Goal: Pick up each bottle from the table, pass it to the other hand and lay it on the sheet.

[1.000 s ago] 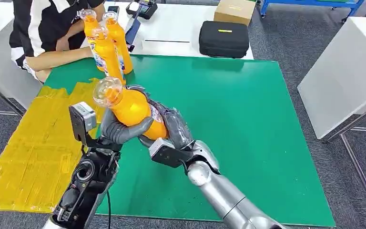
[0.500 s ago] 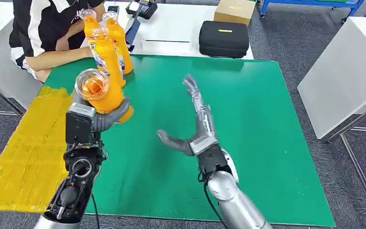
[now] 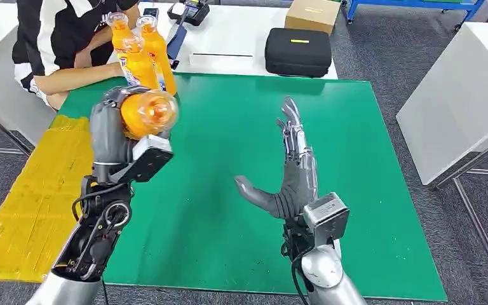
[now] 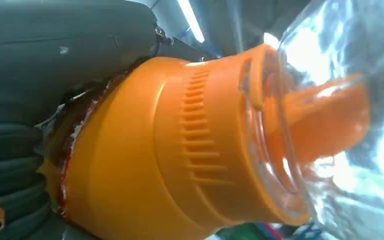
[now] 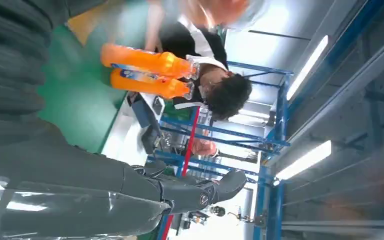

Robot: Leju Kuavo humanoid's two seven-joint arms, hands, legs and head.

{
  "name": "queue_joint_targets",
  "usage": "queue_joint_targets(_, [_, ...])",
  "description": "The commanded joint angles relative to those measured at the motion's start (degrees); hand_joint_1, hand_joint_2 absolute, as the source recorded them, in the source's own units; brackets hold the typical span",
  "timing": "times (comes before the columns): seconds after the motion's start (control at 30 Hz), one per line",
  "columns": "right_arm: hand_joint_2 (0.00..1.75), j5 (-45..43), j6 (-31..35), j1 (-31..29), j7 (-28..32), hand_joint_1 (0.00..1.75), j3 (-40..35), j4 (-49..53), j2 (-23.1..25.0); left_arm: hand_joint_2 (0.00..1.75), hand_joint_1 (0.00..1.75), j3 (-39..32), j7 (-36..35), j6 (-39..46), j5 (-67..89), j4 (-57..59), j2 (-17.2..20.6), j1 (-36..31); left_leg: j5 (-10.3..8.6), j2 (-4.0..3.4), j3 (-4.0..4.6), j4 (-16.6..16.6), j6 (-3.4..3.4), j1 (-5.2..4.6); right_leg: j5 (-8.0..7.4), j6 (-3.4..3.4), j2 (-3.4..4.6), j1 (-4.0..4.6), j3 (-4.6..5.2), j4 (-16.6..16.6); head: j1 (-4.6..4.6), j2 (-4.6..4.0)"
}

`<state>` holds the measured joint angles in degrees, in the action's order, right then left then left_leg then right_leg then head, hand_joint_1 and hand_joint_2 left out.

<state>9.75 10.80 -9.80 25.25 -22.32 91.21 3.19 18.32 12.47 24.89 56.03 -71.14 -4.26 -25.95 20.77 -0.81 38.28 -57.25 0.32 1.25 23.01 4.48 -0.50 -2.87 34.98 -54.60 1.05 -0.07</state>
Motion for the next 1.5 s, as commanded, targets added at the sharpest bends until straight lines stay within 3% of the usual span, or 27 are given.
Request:
queue_joint_targets(0.03, [1.75, -0.43, -0.85, -0.21, -0.48, 0.00, 0.13, 1.29, -1.94, 1.75, 1.75, 3.63, -2.45, -1.11, 5.24, 11.44, 2.75, -6.41, 0.08, 0.17, -0.24, 0.02, 0.02, 0.01, 0.11, -0.27, -0.11, 0.03, -0.25, 0.00, 0.00, 0.00])
queue_joint_targets(0.1, [1.75, -0.47, -1.59, -0.13, -0.68, 0.00, 0.08, 1.18, -2.02, 1.75, 1.75, 5.29, -6.74, -4.92, 11.76, 16.34, 3.18, -8.99, 0.13, 0.19, -0.33, -0.01, 0.03, 0.01, 0.16, -0.34, -0.11, 0.04, -0.34, -0.02, 0.00, 0.00])
queue_joint_targets(0.13, [1.75, 0.44, -3.19, 0.42, -0.46, 0.00, 0.40, 1.37, -1.65, 1.75, 1.75, 5.57, -8.42, -7.36, 16.55, 31.26, 2.85, -15.20, 0.15, 0.11, -0.33, -0.02, 0.03, 0.01, 0.15, -0.35, -0.03, 0.05, -0.33, -0.04, 0.02, 0.00])
queue_joint_targets(0.27, [1.75, 0.71, -4.77, -0.20, -0.77, 0.00, 1.35, 1.43, -1.22, 1.75, 1.75, 7.21, -10.57, -8.65, 23.87, 39.72, 4.58, -18.28, 0.21, 0.01, -0.48, -0.06, -0.01, 0.03, 0.19, -0.48, 0.08, 0.07, -0.42, -0.11, 0.00, 0.00])
queue_joint_targets(0.3, [1.75, 0.76, -4.98, -0.29, -0.80, 0.00, 1.56, 1.30, -1.09, 1.75, 1.75, 6.72, -10.10, -7.91, 24.11, 40.78, 4.55, -18.54, 0.04, -0.03, -0.24, 0.02, -0.03, 0.01, 0.03, -0.25, 0.06, 0.04, -0.19, -0.02, 0.00, 0.00])
queue_joint_targets(0.6, [1.75, 0.76, -4.97, -0.20, -0.80, 0.00, 1.54, 1.29, -1.05, 1.75, 1.75, 6.70, -10.15, -8.02, 24.15, 40.76, 4.27, -18.63, 0.09, -0.01, -0.20, -0.06, -0.02, 0.04, 0.08, -0.30, 0.06, 0.07, -0.19, -0.06, 0.00, 0.00])
queue_joint_targets(0.73, [1.75, 1.09, -5.06, -0.56, -0.63, 0.00, 1.88, 0.82, -1.49, 1.75, 1.75, 7.78, -10.19, -15.33, 28.24, 46.62, 5.15, -20.68, 0.13, 0.00, -0.28, -0.07, -0.02, 0.03, 0.12, -0.38, 0.08, 0.06, -0.25, -0.11, 0.02, 0.00])
queue_joint_targets(0.9, [1.75, 1.74, -5.19, 0.17, -0.64, 0.00, 1.89, 0.55, -1.54, 1.75, 1.75, 6.81, -10.97, -18.55, 29.50, 52.31, 5.96, -21.68, 0.06, -0.08, -0.20, -0.01, -0.03, 0.02, 0.04, -0.28, 0.14, 0.05, -0.15, -0.04, 0.00, 0.00])
queue_joint_targets(1.5, [1.75, 3.91, -5.96, 0.52, -2.97, 0.00, 3.90, 3.03, 0.33, 1.75, 1.75, 7.22, -12.46, -27.73, 32.13, 55.96, 6.33, -22.01, 0.14, 0.02, -0.28, -0.10, -0.03, 0.05, 0.16, -0.39, 0.07, 0.08, -0.25, -0.14, -0.02, 0.00])
